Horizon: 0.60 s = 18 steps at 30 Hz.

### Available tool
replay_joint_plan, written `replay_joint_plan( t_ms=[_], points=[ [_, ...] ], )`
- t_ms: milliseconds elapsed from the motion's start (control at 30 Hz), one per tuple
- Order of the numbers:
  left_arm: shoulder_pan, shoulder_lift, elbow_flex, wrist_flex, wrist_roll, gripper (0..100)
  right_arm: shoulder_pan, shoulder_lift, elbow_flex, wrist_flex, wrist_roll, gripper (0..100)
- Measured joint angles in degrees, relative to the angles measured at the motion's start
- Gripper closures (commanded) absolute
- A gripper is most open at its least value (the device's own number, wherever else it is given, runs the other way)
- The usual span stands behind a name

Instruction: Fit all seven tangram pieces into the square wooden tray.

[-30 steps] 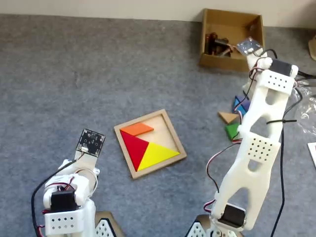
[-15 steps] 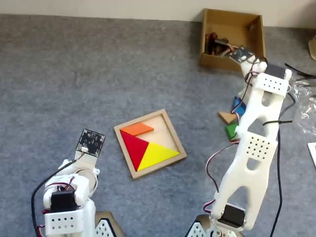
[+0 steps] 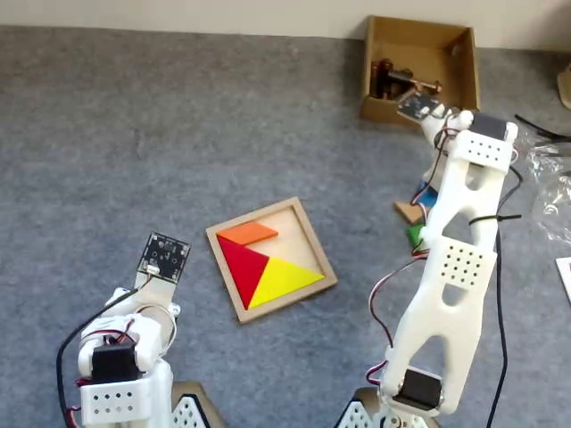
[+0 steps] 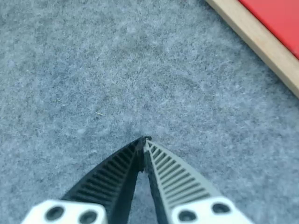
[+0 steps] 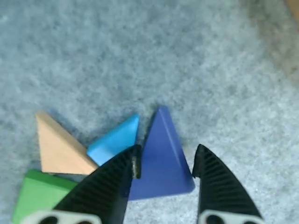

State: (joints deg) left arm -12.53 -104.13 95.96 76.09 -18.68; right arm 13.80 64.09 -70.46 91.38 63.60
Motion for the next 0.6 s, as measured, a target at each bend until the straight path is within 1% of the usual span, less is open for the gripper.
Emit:
replay_joint_plan(
  t_ms=[133, 333, 600],
  points=[
    [0.0, 0.0, 0.0, 0.0, 0.0, 99, 0.0, 0.0, 0.0, 1.9, 0.5, 81.5],
    [0.0, 0.0, 0.0, 0.0, 0.0, 99, 0.2, 0.0, 0.0, 3.0, 4.1, 81.5],
    [0.0, 0.0, 0.0, 0.0, 0.0, 99, 0.2, 0.0, 0.0, 3.0, 4.4, 81.5]
  ],
)
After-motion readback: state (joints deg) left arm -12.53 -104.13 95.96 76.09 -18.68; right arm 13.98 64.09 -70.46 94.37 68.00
